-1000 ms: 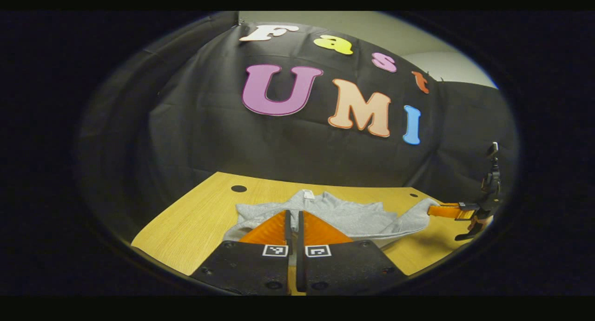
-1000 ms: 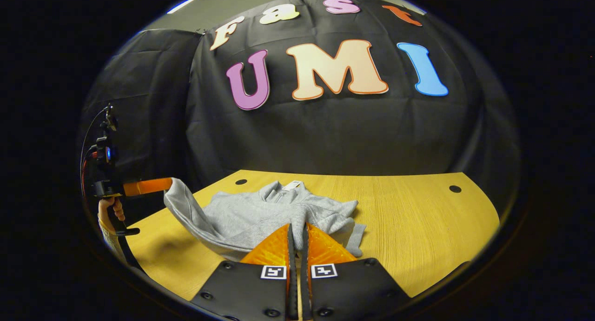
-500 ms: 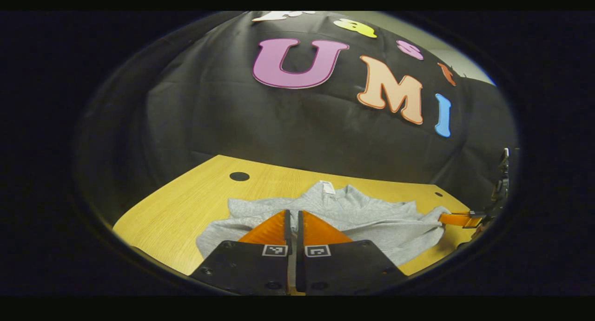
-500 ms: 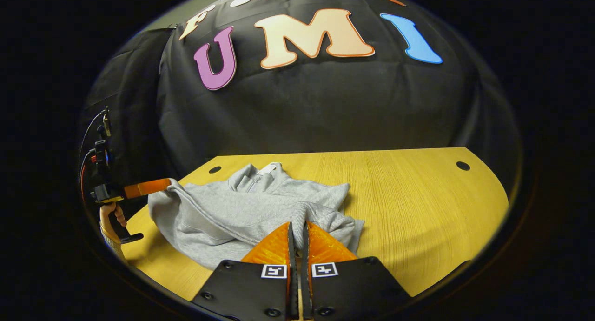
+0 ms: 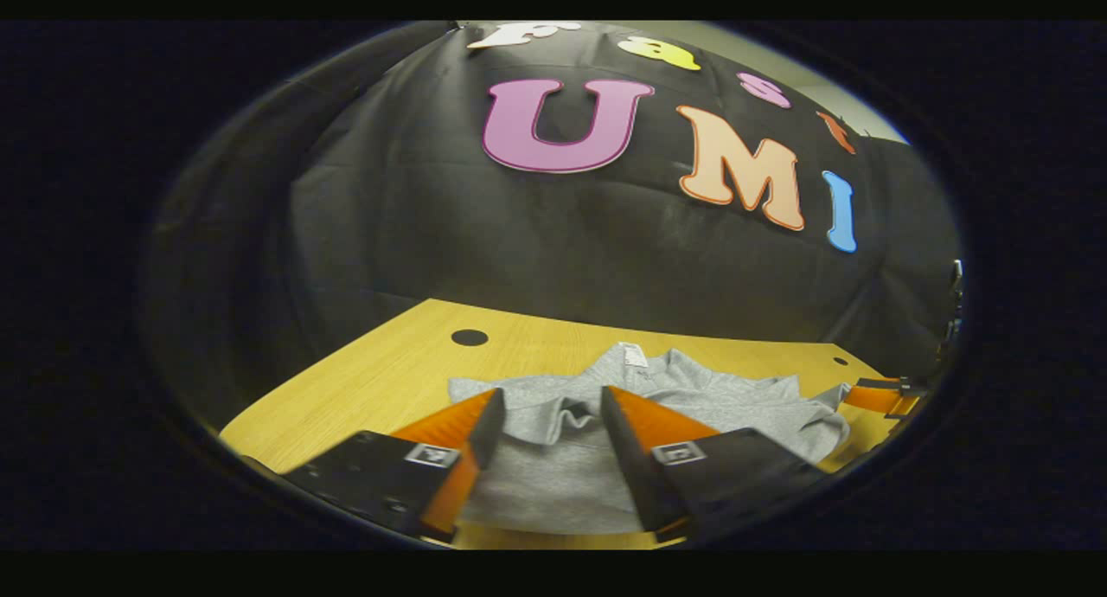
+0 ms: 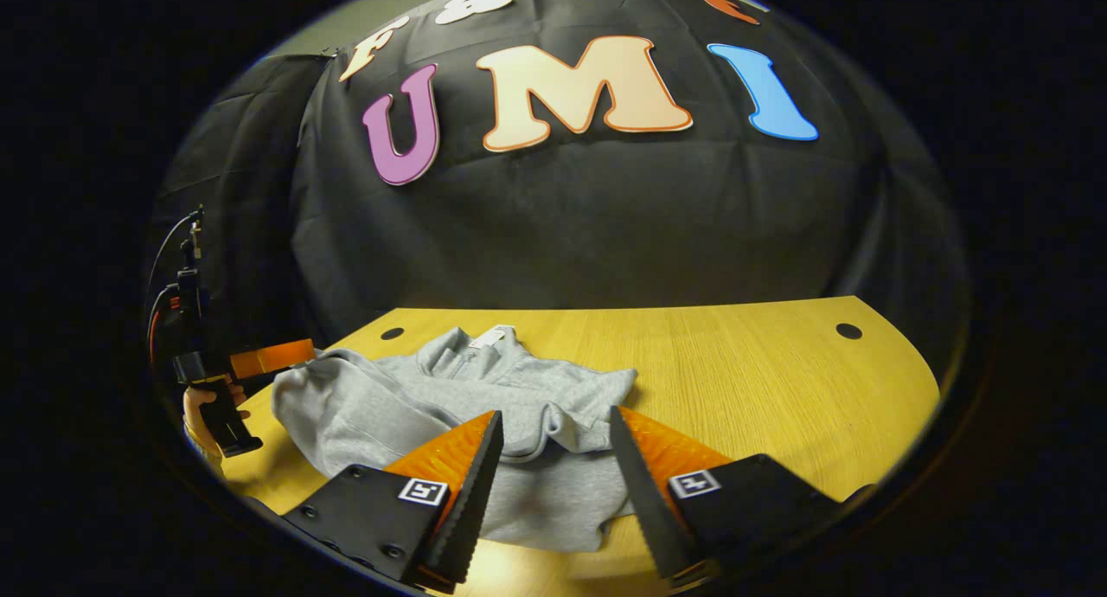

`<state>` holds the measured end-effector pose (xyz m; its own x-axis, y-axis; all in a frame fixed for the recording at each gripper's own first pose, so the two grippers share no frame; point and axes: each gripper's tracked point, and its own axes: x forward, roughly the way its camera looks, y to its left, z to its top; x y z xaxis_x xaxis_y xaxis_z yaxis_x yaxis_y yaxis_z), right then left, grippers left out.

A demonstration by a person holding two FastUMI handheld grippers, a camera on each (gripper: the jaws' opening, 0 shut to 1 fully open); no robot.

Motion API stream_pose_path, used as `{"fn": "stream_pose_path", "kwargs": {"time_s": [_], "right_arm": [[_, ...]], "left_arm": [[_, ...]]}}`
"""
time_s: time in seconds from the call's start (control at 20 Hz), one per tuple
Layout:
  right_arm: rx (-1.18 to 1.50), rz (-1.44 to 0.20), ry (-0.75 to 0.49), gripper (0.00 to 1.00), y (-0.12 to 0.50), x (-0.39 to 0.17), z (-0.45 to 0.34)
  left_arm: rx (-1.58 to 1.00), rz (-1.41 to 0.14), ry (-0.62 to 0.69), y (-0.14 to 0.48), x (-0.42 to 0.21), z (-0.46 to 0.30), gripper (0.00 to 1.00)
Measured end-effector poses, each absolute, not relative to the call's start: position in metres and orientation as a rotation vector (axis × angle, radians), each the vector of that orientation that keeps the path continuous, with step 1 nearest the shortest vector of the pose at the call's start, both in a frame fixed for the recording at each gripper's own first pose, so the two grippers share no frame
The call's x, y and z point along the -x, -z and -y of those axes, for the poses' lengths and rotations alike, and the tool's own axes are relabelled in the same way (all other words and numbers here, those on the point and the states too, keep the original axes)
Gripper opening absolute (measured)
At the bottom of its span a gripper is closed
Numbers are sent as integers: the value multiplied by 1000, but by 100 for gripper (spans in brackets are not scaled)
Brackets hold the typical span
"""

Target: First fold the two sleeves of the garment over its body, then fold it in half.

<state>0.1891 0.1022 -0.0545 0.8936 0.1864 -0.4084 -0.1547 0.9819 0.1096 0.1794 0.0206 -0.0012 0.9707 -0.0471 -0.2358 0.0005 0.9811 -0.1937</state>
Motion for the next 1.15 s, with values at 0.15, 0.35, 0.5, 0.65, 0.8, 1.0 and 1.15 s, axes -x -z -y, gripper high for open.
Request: {"fn": "stream_pose_path", "kwargs": {"time_s": [0.15,0.35,0.5,0.65,0.8,1.0,1.15], "right_arm": [[-59,-366,-192,95,36,-176,-106],[-76,-243,-222,98,5,-141,-111],[-49,-145,-187,98,-9,-112,-101],[-26,-86,-161,97,-11,-83,-95],[-72,-63,-158,97,-6,-57,-97],[-76,-31,-141,97,-2,-38,-96],[-64,-16,-124,97,-2,-31,-92]], "left_arm": [[149,-161,-3,-22,-163,-34,95],[85,-46,-17,-56,-121,-46,95],[20,26,-50,-69,-85,-58,94],[1,55,-84,-65,-53,-66,95],[34,67,-95,-53,-29,-66,94],[45,61,-112,-29,-17,-69,93],[76,67,-118,-22,-17,-71,93]]}}
